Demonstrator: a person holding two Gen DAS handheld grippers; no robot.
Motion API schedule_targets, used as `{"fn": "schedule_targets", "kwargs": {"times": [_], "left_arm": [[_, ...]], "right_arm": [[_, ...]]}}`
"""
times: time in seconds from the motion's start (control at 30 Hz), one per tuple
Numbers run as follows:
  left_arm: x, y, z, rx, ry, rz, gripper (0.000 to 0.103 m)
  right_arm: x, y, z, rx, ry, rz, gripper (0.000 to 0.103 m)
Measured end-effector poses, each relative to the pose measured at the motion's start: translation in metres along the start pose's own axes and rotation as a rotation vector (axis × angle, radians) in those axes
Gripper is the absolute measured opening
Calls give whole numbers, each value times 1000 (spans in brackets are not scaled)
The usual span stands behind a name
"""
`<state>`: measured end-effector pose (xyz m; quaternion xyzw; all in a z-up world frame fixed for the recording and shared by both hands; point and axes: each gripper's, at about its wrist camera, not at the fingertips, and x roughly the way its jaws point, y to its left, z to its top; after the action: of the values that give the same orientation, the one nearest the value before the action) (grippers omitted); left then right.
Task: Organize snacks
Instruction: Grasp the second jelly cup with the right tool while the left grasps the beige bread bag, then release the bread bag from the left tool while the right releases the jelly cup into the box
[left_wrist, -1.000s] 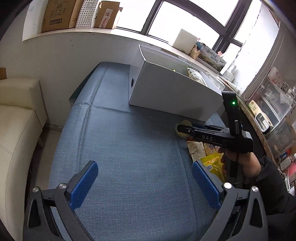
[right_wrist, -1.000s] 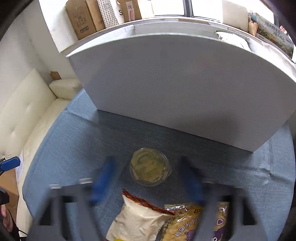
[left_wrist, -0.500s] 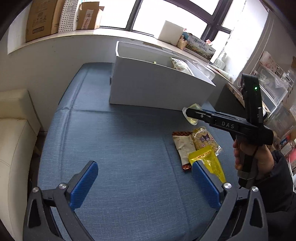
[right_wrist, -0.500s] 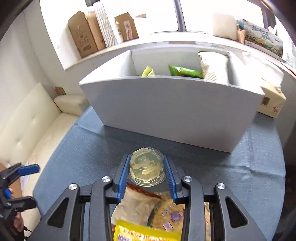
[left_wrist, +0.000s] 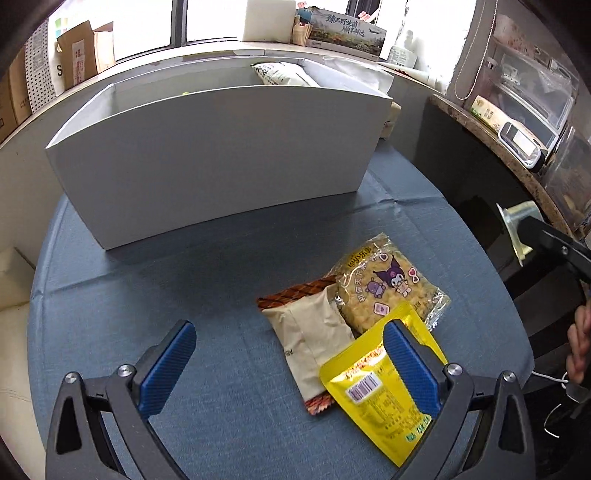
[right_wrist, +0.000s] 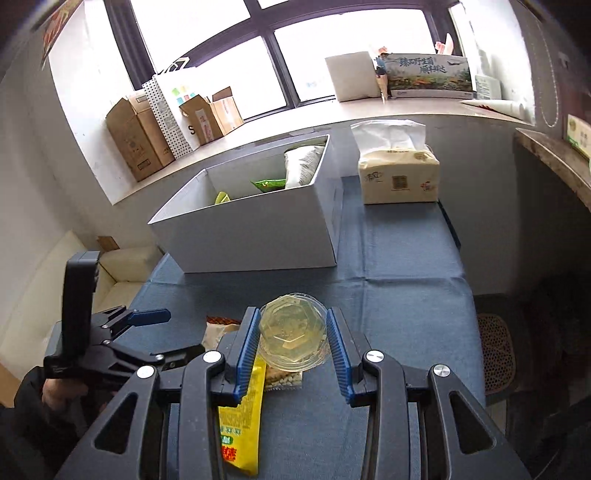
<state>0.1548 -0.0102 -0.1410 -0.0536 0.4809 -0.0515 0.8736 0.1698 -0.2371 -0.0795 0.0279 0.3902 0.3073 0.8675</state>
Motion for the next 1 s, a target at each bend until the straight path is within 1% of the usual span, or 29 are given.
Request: {"fn": "schedule_targets", "kwargs": {"times": [0.03,0.1,0.13,0.17,0.2,0.23,0.27,0.37,0.4,0.43,0.47,0.5,0.53,0.6,0.83,0.9,1.0], "left_arm": [[6,-1,2,3,12,9,103],[18,-3,2,9,34,30,94],[24,-4,3,16,46,49,84],[30,-6,3,27,55,71,79],[34,-7,1,26,55,77,74],[34,-8,0,29,41,104,64],[34,-8,0,34,39,115,63],[33,-2,0,44,32,101,60],[32,2,1,41,26,119,59],[30,8,2,28,18,129,58],[26,14,3,7,8,114,58],[18,21,6,-16,-7,95,58],[11,27,7,-29,-24,92,58],[-6,34,10,-30,-63,107,58],[-66,53,22,-52,-206,103,58],[-80,55,33,-49,-241,106,58],[-96,62,57,-47,-292,109,58]], "right_arm": [[-3,-3,-3,10,0,5,40],[-3,-6,-7,18,-1,15,40],[-2,-7,-8,17,2,21,40],[0,-7,-9,18,4,23,40],[1,-8,-10,19,7,26,40],[1,-8,-11,17,8,31,40],[3,-8,-12,17,10,37,40],[7,-7,-12,16,14,60,40],[8,-7,-12,21,14,72,40],[10,-6,-12,23,14,75,40],[10,-5,-12,20,15,72,40],[11,-3,-13,18,16,73,40],[12,-2,-13,19,19,80,40],[15,0,-12,13,22,83,40],[21,19,1,-13,11,114,40],[25,28,11,-38,7,115,40],[28,42,34,-66,-23,144,40]]}}
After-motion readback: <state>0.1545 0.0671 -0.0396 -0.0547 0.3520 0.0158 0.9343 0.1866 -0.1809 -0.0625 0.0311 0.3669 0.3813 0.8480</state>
